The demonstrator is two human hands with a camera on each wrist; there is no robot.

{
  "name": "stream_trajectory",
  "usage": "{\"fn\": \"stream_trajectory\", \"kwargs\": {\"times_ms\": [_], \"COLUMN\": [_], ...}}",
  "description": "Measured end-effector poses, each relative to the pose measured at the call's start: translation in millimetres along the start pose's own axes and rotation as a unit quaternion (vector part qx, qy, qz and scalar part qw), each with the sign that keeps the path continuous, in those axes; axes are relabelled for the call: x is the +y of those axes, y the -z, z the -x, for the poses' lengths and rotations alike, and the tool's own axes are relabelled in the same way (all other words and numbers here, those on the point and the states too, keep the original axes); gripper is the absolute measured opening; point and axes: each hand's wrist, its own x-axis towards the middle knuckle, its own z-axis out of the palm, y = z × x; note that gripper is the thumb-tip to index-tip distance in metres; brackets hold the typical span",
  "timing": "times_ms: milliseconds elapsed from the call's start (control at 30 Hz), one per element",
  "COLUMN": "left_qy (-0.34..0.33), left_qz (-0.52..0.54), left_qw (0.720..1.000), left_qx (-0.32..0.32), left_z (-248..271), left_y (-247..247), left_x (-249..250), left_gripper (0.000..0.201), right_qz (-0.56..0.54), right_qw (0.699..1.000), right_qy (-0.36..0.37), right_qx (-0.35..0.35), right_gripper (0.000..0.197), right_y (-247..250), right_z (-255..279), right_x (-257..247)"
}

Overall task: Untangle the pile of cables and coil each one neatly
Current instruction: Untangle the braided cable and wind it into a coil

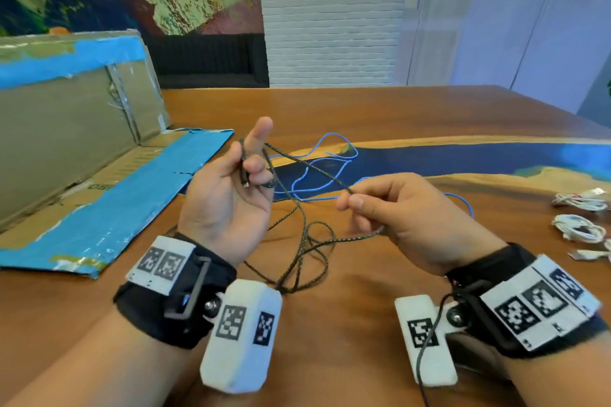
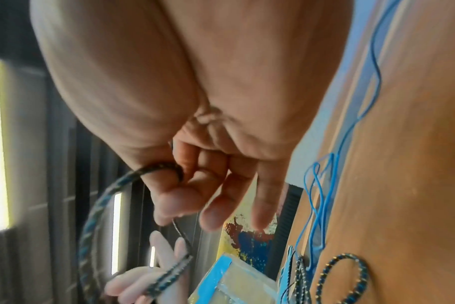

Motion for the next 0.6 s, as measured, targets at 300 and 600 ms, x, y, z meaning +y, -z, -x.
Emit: {"fn": "stream_trajectory", "kwargs": {"times_ms": [300,600], "left_qy": [-0.061,-0.03], "left_qz": [0.043,-0.103], "left_qw": [0.994,0.975], "left_qx": [0.085,0.192], "left_z": [-13.4,-19.5], "left_y": [13.3,20.0], "left_x": [6.8,2.9], "left_gripper": [0.036,0.028], "right_qz": [-0.218,0.209], "right_qw": [0.973,0.951], "right_qy": [-0.01,-0.01], "right_qx": [0.069,-0.227], "right_gripper": [0.034,0.025], "right_y": [4.4,-7.6], "right_z": [1.4,15.0], "right_x": [-15.0,-23.5]}}
